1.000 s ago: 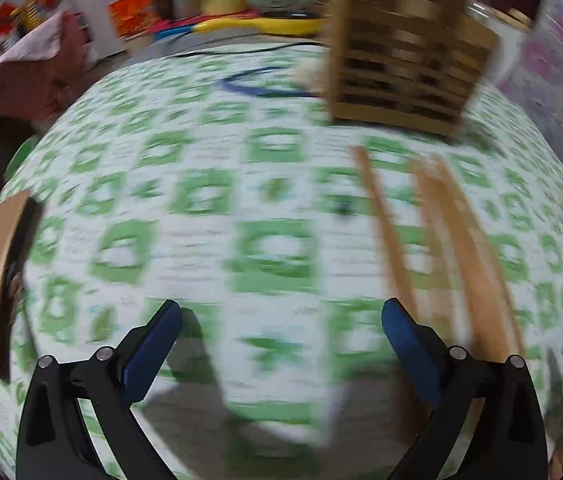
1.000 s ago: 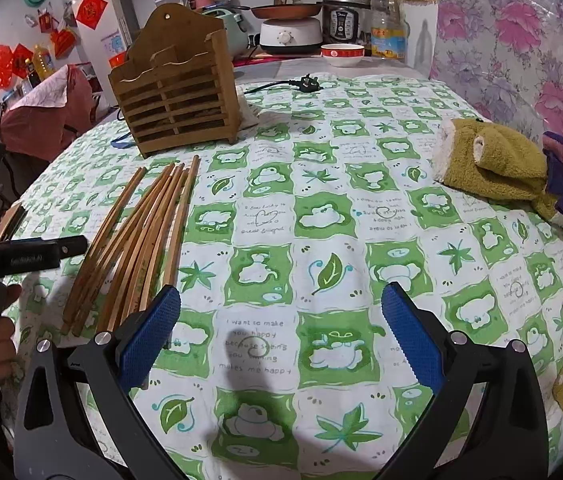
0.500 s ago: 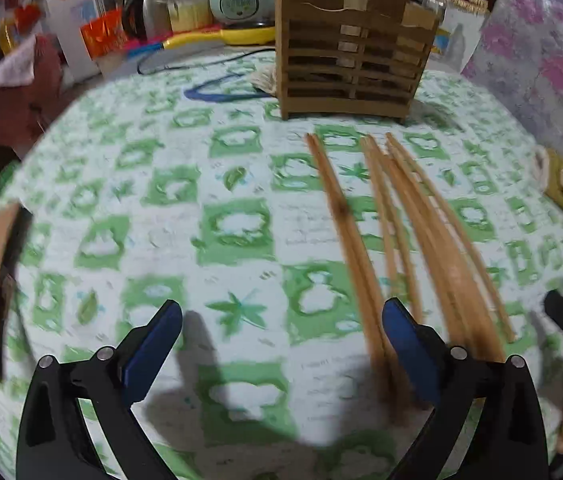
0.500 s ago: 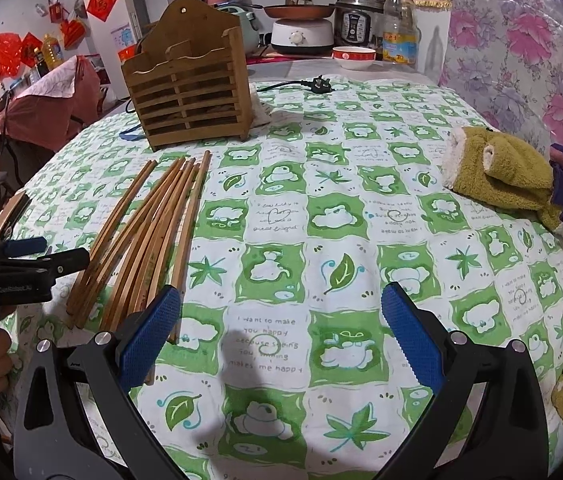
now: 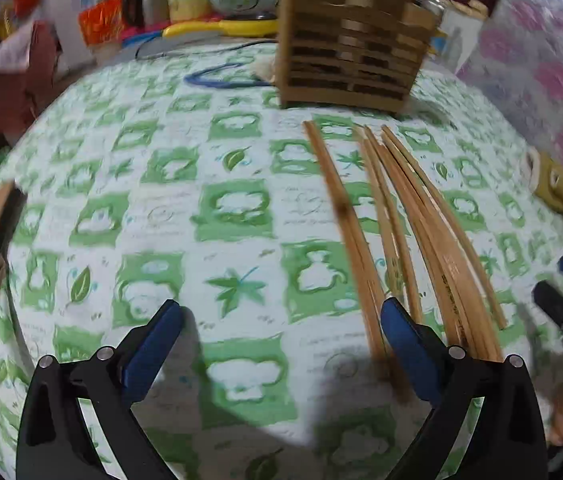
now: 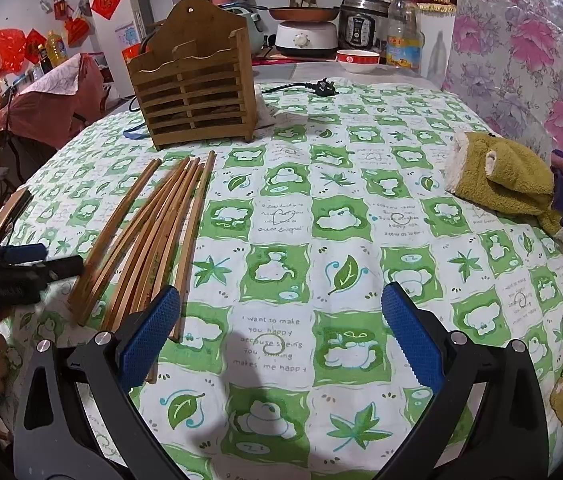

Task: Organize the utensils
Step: 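Move both tools forward over the row of wooden chopsticks, then close the left tool on one chopstick while the right tool closes on another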

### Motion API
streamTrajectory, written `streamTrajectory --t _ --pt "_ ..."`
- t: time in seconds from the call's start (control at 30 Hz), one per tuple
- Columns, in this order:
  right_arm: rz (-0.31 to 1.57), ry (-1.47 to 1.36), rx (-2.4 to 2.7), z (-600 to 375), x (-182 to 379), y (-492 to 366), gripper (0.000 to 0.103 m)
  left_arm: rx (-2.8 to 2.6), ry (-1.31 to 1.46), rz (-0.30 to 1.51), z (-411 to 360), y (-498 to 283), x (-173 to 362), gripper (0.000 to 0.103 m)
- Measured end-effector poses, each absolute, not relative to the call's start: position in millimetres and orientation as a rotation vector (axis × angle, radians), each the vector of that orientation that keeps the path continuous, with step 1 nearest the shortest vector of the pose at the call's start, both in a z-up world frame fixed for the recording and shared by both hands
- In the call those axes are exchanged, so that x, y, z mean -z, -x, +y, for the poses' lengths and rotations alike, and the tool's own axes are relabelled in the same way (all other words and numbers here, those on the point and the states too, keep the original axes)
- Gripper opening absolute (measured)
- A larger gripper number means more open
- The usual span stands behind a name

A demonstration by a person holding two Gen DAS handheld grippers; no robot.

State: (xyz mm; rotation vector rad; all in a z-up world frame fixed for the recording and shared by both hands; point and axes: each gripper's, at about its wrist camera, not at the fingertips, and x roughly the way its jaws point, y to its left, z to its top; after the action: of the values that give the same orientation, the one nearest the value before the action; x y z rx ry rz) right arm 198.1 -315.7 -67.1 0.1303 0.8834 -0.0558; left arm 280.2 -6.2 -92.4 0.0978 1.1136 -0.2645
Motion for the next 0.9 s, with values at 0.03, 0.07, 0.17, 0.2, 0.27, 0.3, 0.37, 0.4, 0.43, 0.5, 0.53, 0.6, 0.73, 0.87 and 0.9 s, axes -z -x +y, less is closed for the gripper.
streamTrajectory --t 0.03,0.07,0.17,0.2,0.27,0.3,0.37,0.4,0.43,0.5,0.53,0.6,0.73,0.87,0.9 --pt "0.883 -0.133 0.057 -316 67 -198 0.097 0.261 -0.131 1.12 -11 -279 95 0.098" --pt "0.882 -0.136 0.058 -317 67 -197 0.097 0.254 -0.139 1.134 -12 -284 97 0.098" --pt "0.879 -0.139 0.052 -317 67 -197 0.097 0.175 -0.128 1.125 5 -292 98 0.099" --pt "0.878 -0.139 0.049 -317 67 -197 0.097 0.152 -0.115 1.126 12 -295 98 0.099" --pt "0.878 -0.137 0.043 -317 67 -197 0.097 0.133 -0.087 1.127 21 -296 97 0.098" --pt "0.877 -0.133 0.039 -316 67 -197 0.097 0.131 -0.081 1.123 23 -294 96 0.098" --pt "0.876 -0.119 0.032 -313 67 -196 0.097 0.133 -0.095 1.112 26 -286 95 0.098" --pt "0.872 -0.104 0.027 -310 66 -195 0.097 0.131 -0.119 1.105 24 -280 94 0.098" --pt "0.868 -0.089 0.021 -307 66 -194 0.096 0.13 -0.154 1.091 20 -275 93 0.098" --pt "0.851 -0.028 0.0 -297 64 -189 0.093 0.127 -0.193 1.072 18 -264 91 0.098" --pt "0.846 0.0 -0.008 -292 64 -187 0.09 0.122 -0.207 1.064 17 -264 91 0.098" --pt "0.833 0.073 -0.034 -278 64 -182 0.083 0.096 -0.228 1.045 16 -259 90 0.099" --pt "0.835 0.164 -0.059 -262 66 -180 0.063 0.079 -0.227 1.039 17 -257 90 0.099" --pt "0.888 0.128 -0.114 -265 70 -185 0.051 0.087 -0.223 1.04 18 -253 89 0.099" --pt "0.901 0.12 -0.129 -265 71 -186 0.049 0.088 -0.223 1.04 19 -253 89 0.099"
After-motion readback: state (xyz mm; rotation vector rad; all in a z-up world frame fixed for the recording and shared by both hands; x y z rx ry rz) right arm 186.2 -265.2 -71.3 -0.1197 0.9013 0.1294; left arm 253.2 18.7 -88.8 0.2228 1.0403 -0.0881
